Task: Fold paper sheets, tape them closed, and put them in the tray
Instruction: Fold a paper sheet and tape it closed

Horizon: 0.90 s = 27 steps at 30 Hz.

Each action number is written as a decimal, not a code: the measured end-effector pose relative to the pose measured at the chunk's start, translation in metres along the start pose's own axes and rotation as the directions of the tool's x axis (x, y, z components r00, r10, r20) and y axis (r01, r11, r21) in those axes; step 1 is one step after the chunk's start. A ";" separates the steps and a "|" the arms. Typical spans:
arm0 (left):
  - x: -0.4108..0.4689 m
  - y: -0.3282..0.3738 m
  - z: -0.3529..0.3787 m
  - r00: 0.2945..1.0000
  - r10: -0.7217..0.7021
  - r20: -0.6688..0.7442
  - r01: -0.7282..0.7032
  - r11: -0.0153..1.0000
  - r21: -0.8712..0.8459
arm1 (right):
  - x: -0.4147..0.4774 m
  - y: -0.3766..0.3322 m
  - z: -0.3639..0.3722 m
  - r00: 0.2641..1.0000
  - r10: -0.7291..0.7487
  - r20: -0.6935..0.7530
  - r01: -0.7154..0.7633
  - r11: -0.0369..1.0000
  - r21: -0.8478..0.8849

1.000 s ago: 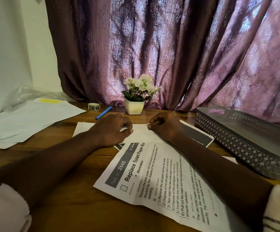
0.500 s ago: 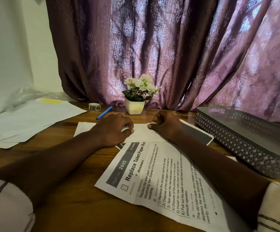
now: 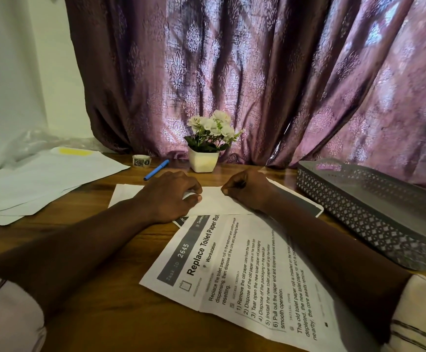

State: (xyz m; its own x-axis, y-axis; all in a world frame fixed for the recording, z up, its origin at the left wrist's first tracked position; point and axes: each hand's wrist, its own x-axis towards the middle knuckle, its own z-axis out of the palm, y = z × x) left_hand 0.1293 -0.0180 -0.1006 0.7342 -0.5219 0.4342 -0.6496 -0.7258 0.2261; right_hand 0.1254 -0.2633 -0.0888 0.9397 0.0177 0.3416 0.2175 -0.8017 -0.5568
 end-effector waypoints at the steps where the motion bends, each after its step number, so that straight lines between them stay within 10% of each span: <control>1: 0.000 0.000 0.000 1.000 -0.002 0.002 0.002 1.000 -0.001 | -0.001 -0.001 -0.001 1.000 -0.003 0.009 0.003 1.000 0.011; 8: -0.003 0.005 -0.005 1.000 -0.029 0.006 0.029 0.999 -0.045 | -0.007 0.005 -0.003 0.998 -0.033 0.049 0.028 0.994 0.109; 12: -0.004 0.006 -0.006 0.999 -0.031 0.007 0.032 0.998 -0.062 | -0.010 0.014 0.002 0.977 0.037 -0.210 0.019 0.966 0.257; 27: -0.002 0.005 -0.005 0.999 -0.051 0.009 0.052 0.997 -0.058 | -0.005 -0.003 -0.007 0.997 0.072 -0.038 -0.076 0.987 -0.142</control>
State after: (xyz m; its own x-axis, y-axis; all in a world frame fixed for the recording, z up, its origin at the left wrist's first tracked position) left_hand 0.1234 -0.0181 -0.0962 0.7685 -0.4881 0.4138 -0.6211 -0.7245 0.2989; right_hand 0.1182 -0.2652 -0.0841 0.9422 -0.0624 0.3293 0.1055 -0.8775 -0.4678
